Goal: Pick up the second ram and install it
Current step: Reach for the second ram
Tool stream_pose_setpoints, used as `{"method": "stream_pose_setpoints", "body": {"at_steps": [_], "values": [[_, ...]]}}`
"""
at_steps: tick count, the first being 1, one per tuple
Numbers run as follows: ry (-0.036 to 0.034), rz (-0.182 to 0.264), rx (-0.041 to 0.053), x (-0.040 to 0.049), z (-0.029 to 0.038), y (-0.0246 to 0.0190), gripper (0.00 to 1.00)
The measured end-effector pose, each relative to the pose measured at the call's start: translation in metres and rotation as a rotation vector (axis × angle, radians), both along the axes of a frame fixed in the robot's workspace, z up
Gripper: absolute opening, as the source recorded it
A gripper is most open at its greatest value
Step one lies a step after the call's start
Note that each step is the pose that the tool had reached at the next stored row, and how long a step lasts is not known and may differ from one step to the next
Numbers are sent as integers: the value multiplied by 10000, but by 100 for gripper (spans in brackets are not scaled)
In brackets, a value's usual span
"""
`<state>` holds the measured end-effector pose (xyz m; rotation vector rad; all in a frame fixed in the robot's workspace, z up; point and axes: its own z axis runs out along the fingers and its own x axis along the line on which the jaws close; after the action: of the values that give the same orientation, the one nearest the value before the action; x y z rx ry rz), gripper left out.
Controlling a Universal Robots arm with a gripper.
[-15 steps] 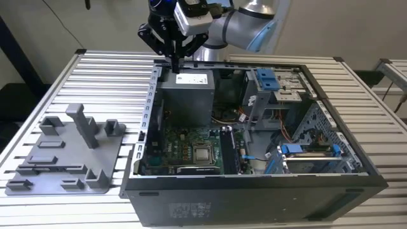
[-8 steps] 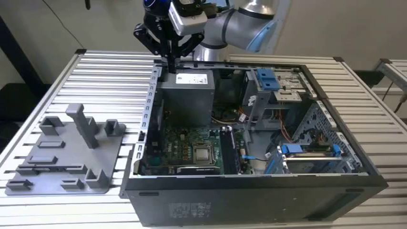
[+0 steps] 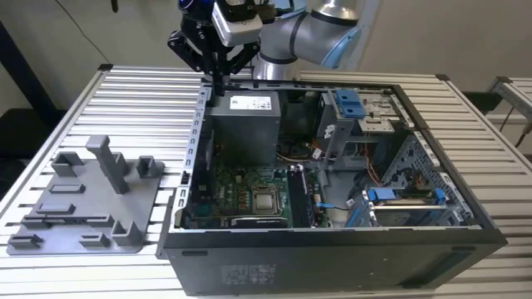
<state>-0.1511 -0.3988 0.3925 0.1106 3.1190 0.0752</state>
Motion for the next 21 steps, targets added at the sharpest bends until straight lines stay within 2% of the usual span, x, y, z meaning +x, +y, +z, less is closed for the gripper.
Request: {"method": "stream_pose_setpoints", "body": {"at_steps": [21], "values": [[70, 0, -1, -150, 0, 0, 11]]}}
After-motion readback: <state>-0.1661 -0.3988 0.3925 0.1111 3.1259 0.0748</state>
